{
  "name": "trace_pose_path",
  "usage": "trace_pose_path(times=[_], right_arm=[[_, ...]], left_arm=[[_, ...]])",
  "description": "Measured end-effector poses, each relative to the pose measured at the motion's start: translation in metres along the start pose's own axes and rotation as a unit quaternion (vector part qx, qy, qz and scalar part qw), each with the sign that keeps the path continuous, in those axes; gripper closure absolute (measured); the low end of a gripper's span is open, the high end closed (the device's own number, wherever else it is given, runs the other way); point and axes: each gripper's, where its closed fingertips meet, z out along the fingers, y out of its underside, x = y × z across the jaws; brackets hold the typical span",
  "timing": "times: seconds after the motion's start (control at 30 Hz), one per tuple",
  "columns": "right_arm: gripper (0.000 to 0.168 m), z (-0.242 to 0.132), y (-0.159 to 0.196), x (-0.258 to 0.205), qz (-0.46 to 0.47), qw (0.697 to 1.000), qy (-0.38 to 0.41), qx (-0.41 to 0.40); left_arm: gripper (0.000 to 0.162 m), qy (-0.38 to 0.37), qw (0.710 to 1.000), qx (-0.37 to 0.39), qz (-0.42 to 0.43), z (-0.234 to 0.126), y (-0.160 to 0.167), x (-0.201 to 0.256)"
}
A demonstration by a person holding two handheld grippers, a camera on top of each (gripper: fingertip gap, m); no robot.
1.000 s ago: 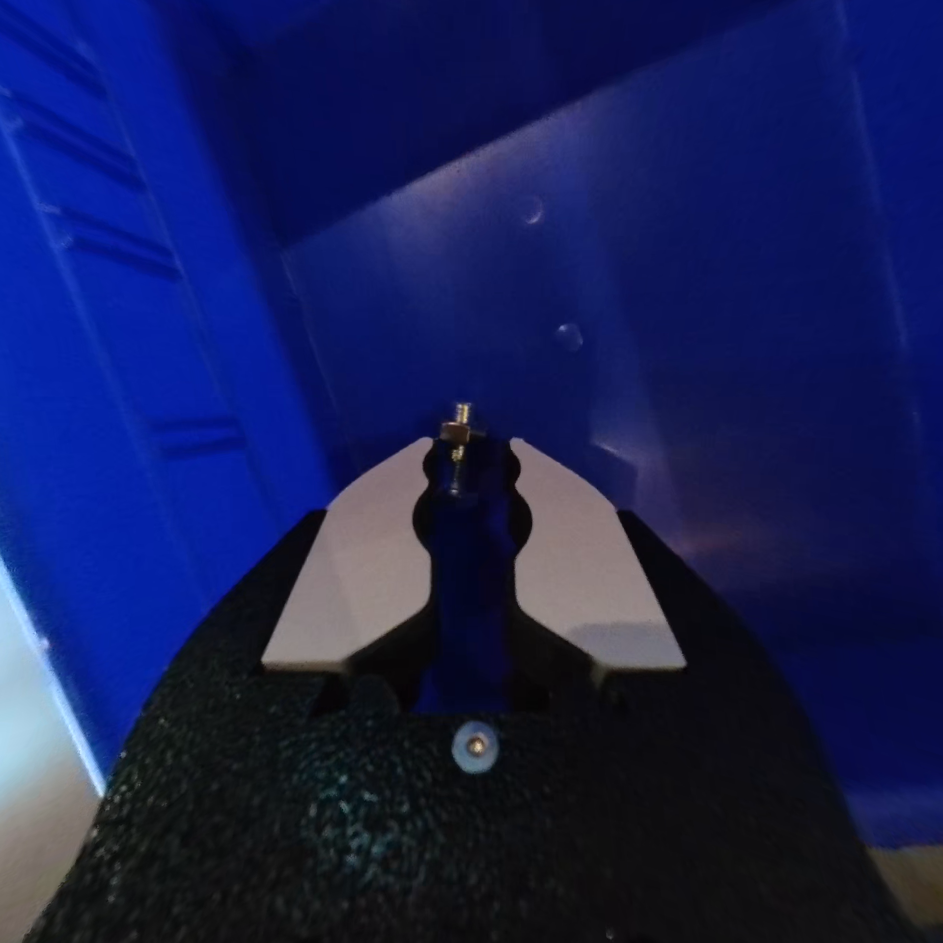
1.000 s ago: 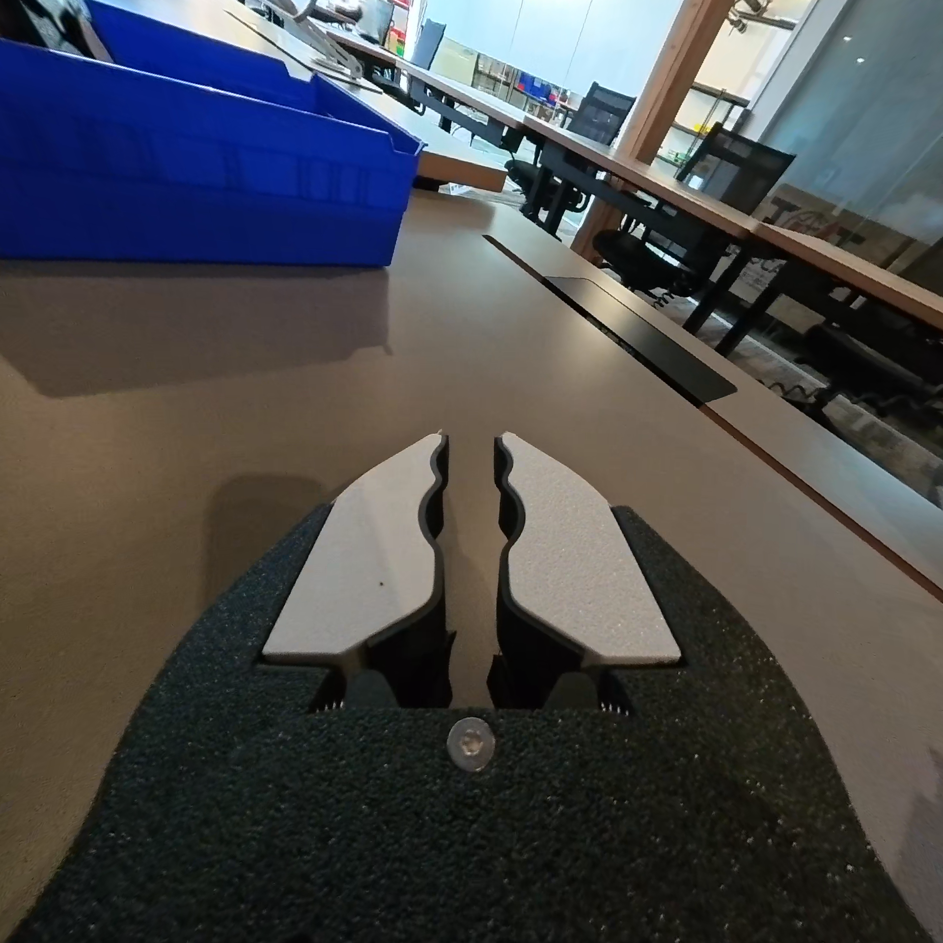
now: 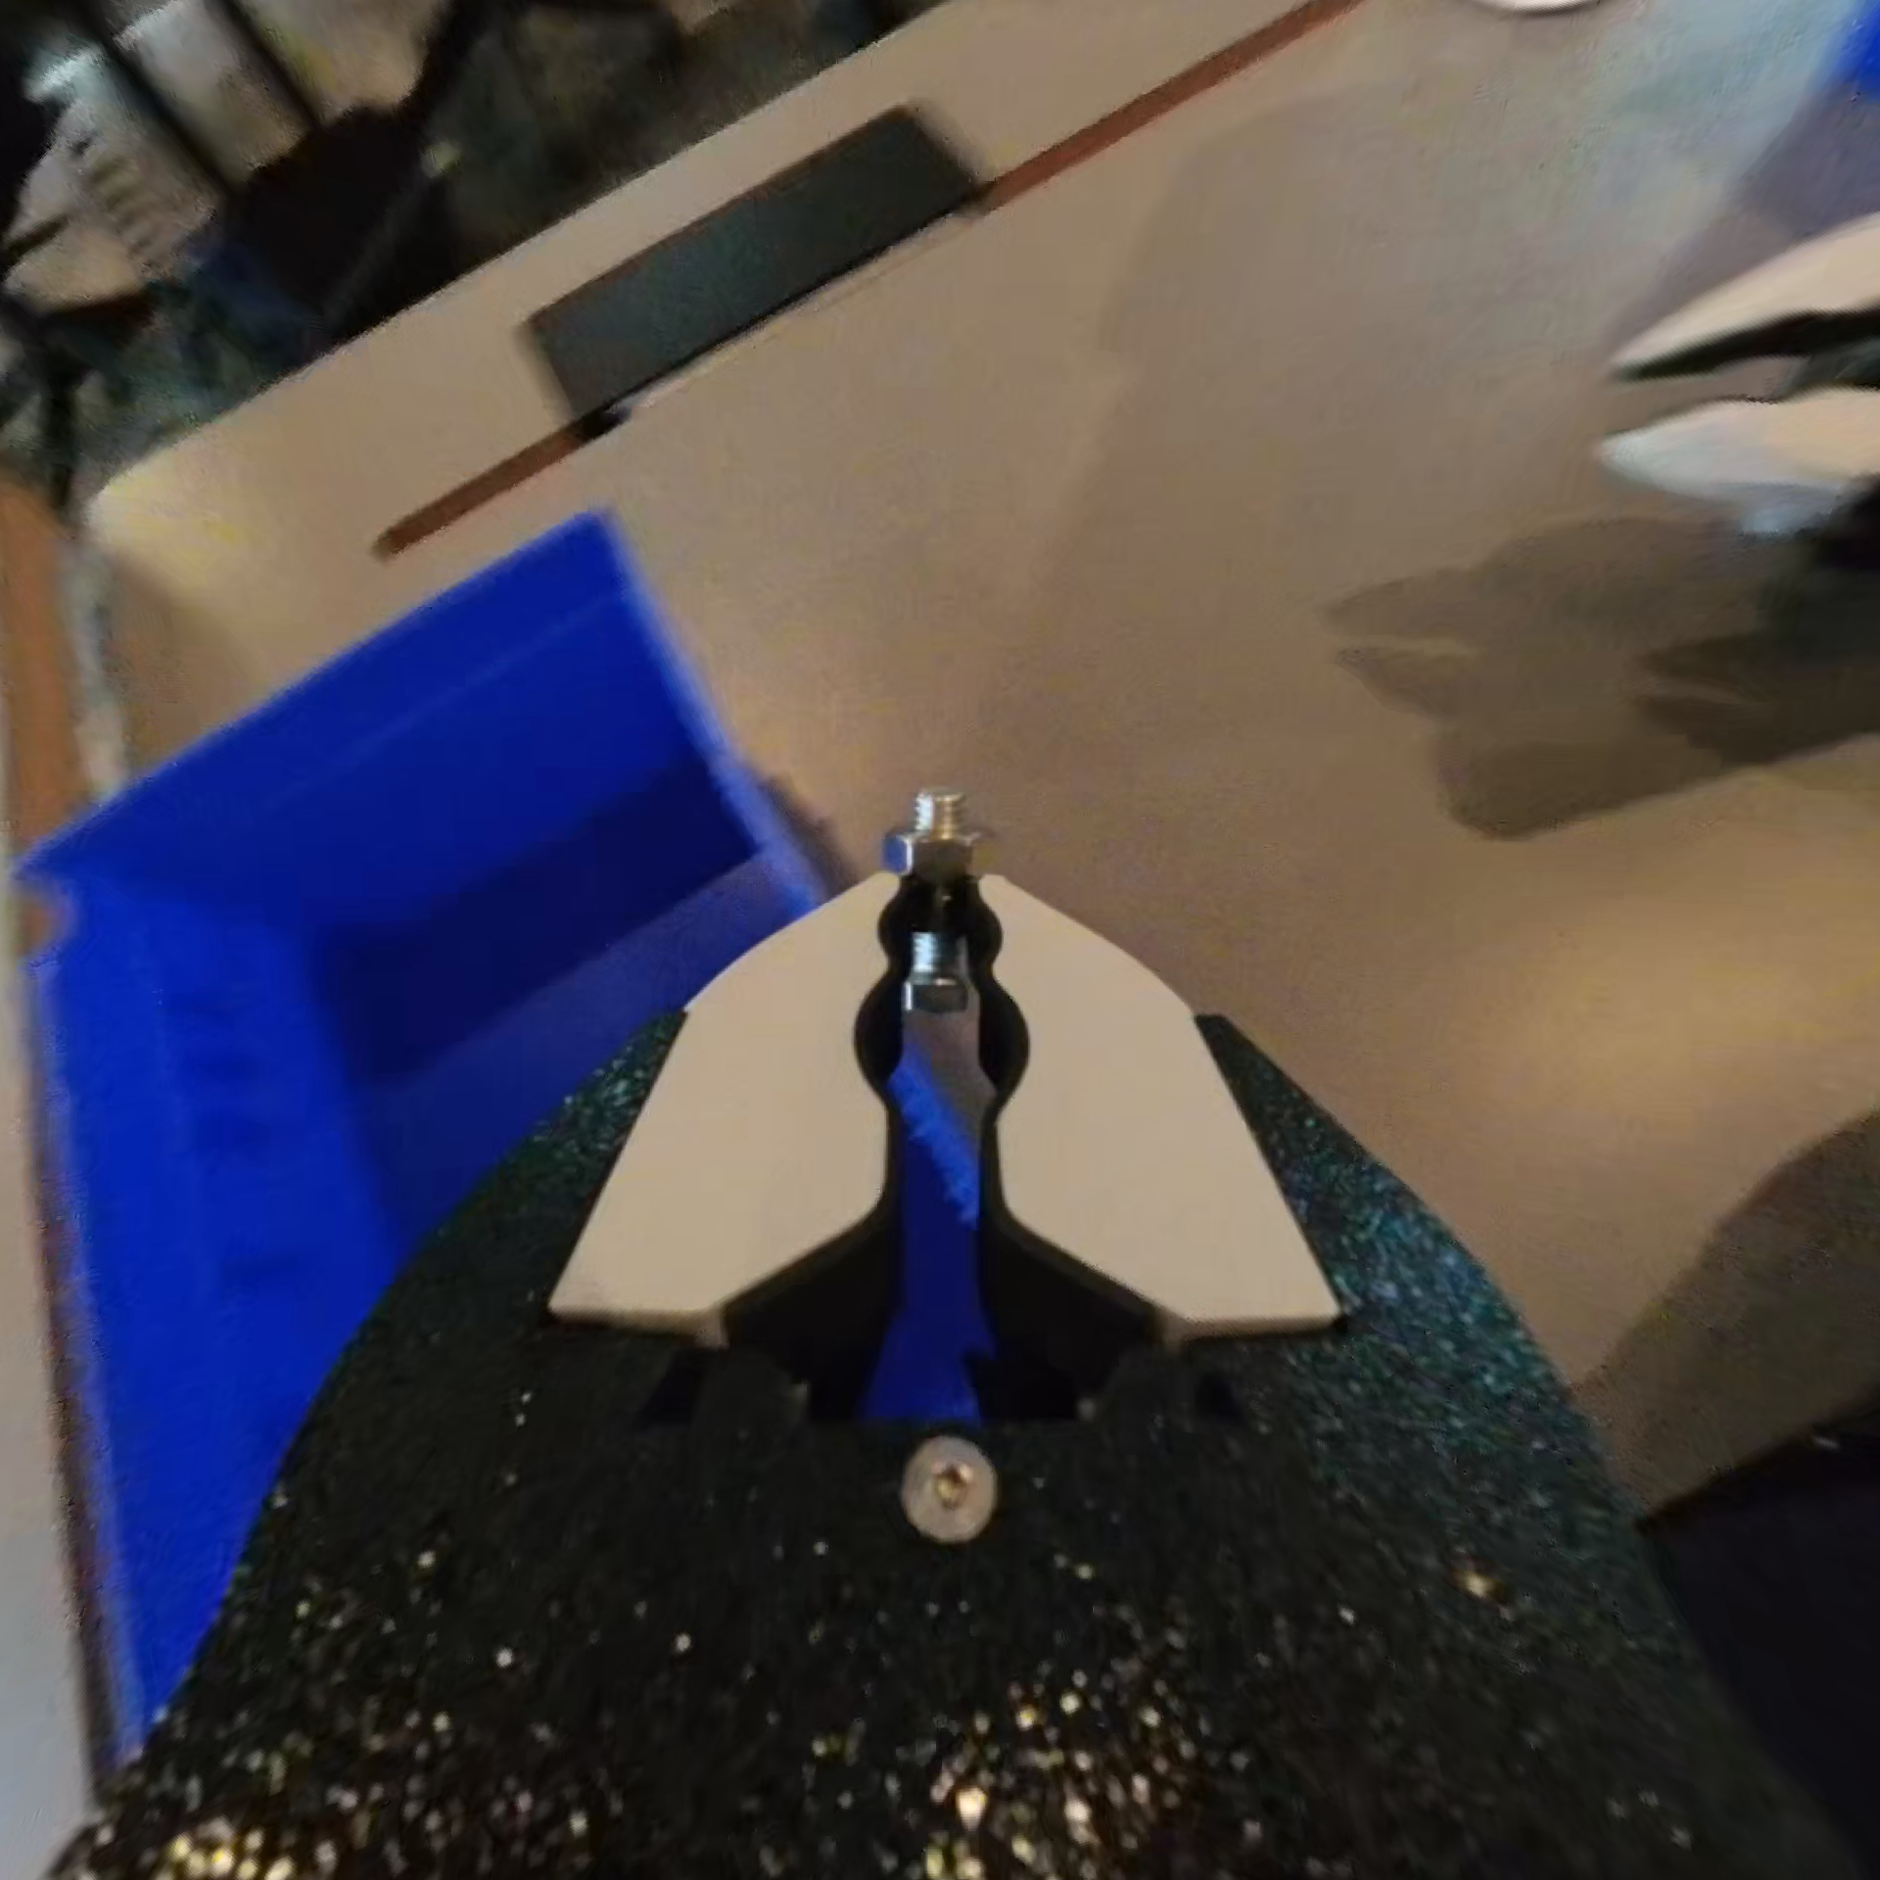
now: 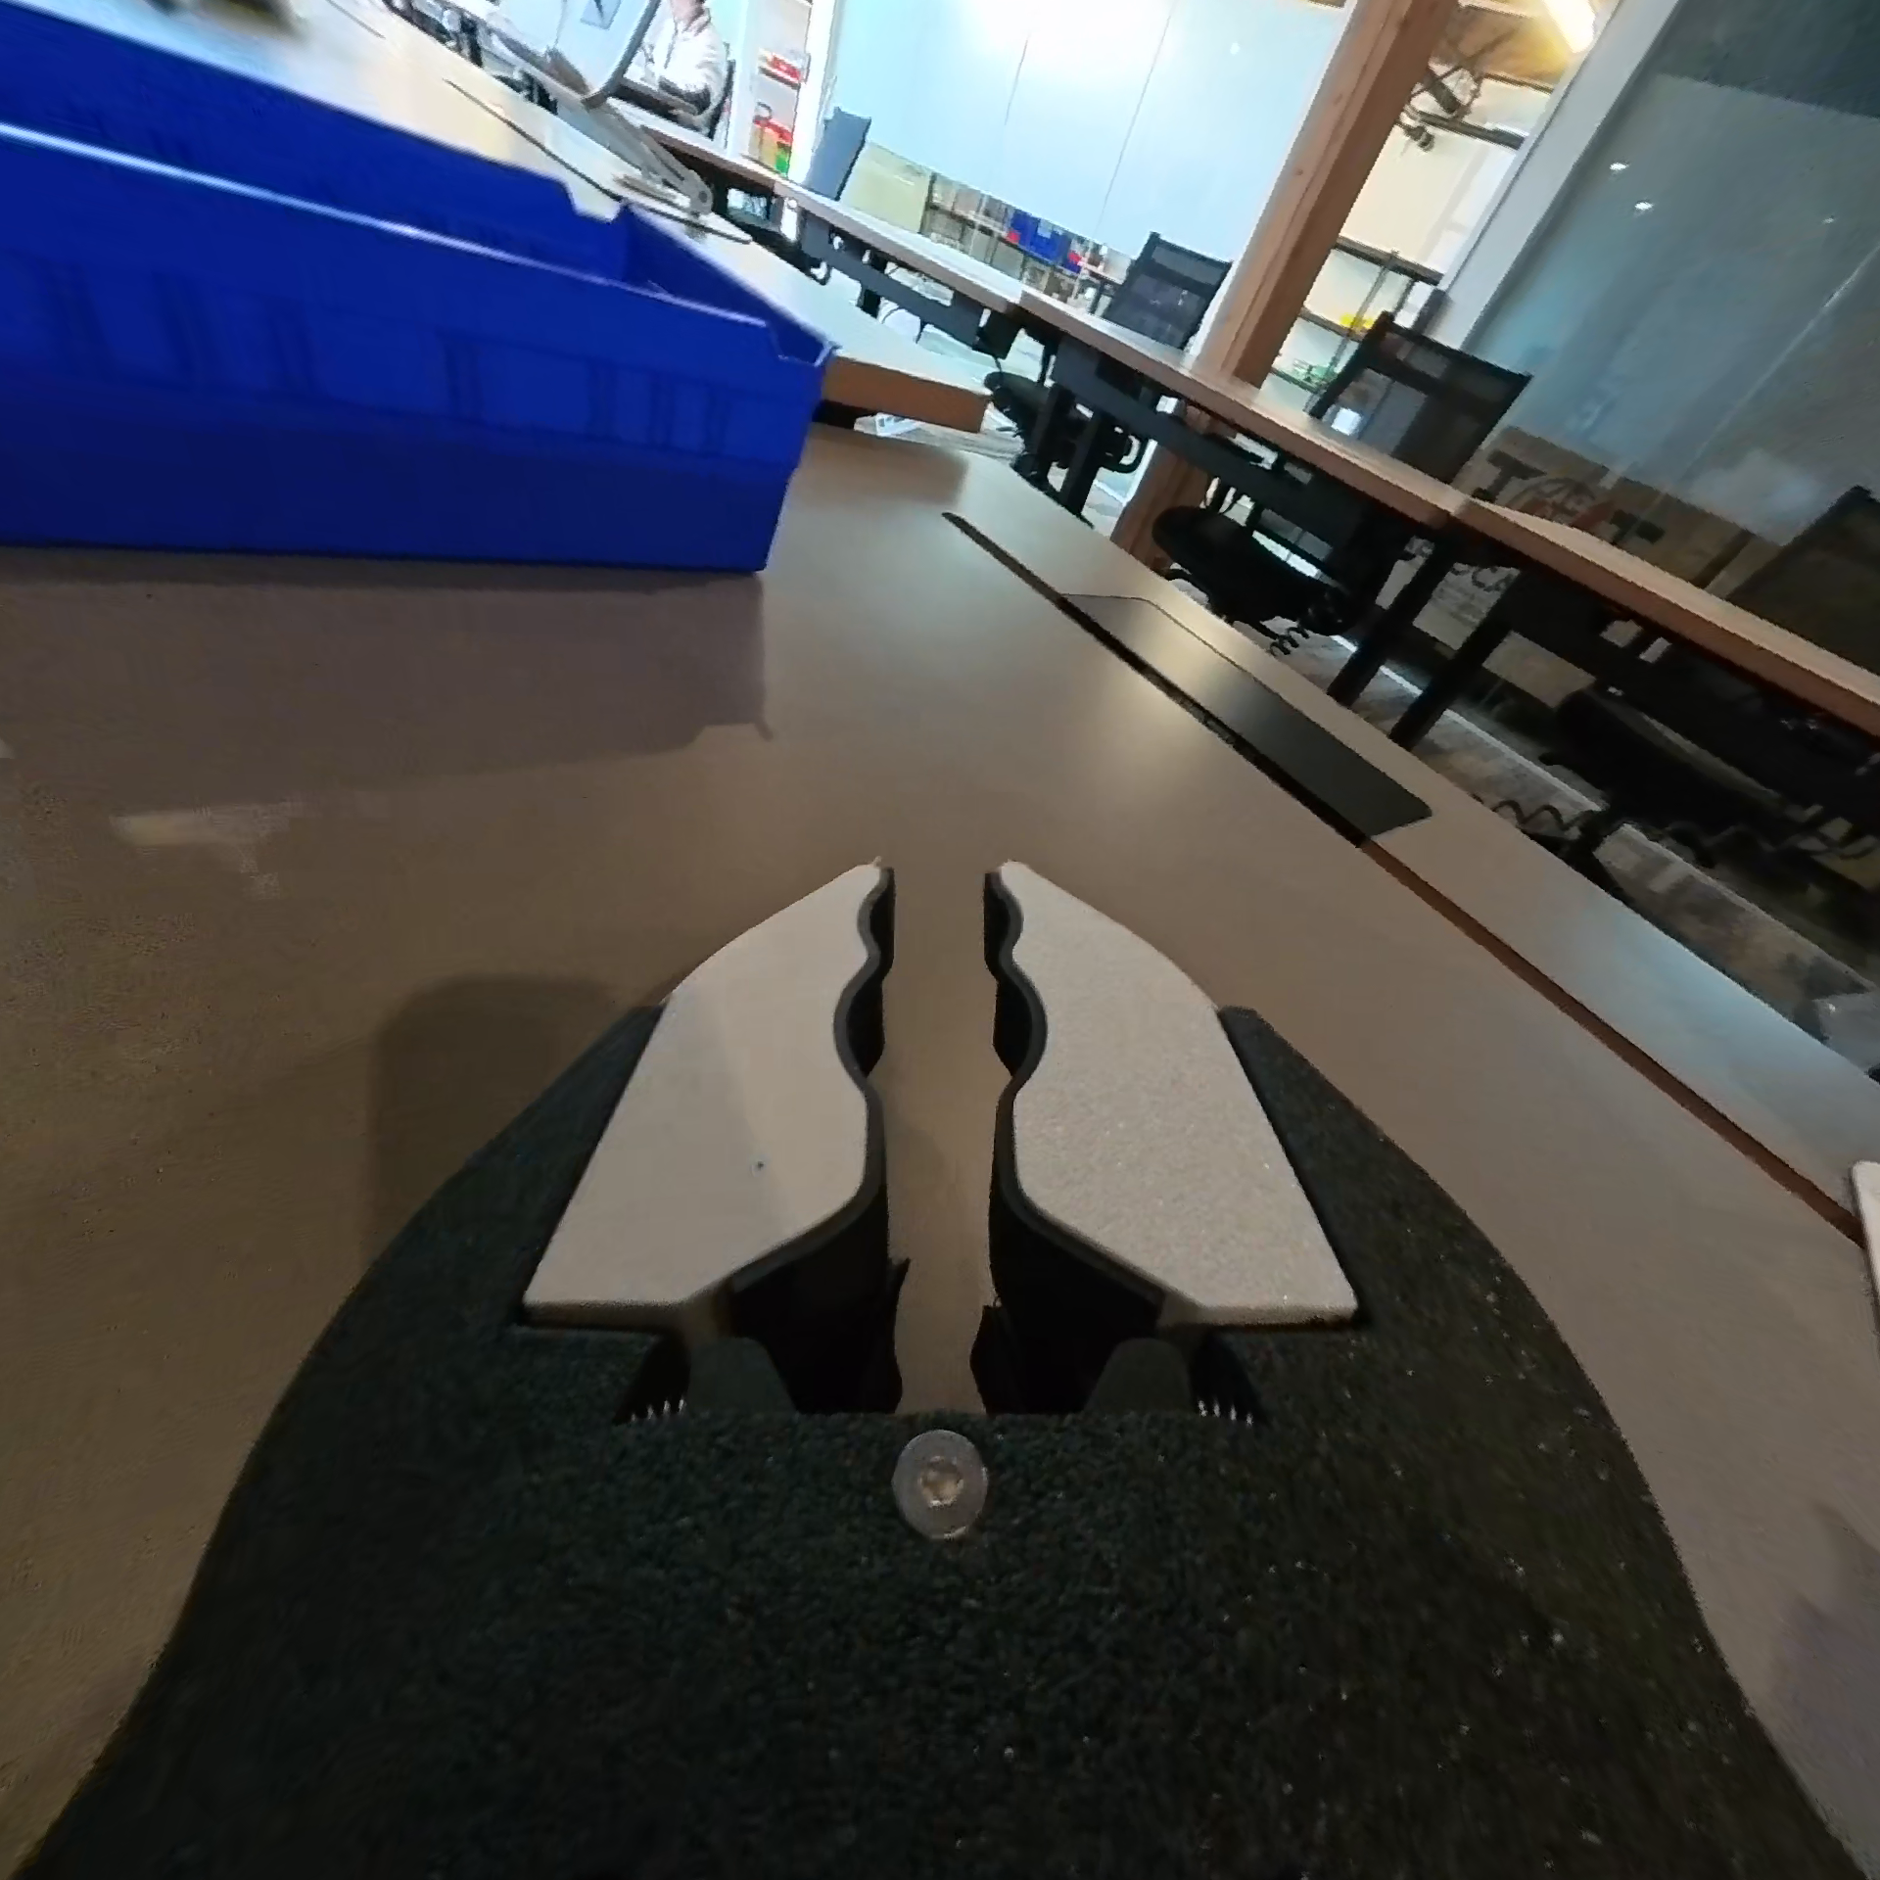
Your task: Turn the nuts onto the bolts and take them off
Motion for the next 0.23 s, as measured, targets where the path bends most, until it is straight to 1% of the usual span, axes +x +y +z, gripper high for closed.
trace_pose_path(times=[0.1, 0.17, 0.23], right_arm=[[0.152, -0.005, -0.002, 0.010, 0.011, 1.000, 0.024, 0.005], [0.152, -0.007, -0.002, 0.016, 0.018, 0.999, 0.034, 0.008], [0.152, -0.009, -0.001, 0.020, 0.025, 0.999, 0.042, 0.007]], left_arm=[[0.153, 0.080, 0.993, 0.010, 0.083, 0.032, -0.023, 0.071], [0.153, 0.128, 0.984, -0.012, 0.121, 0.062, -0.022, 0.108], [0.153, 0.157, 0.976, -0.041, 0.147, 0.091, -0.017, 0.132]])
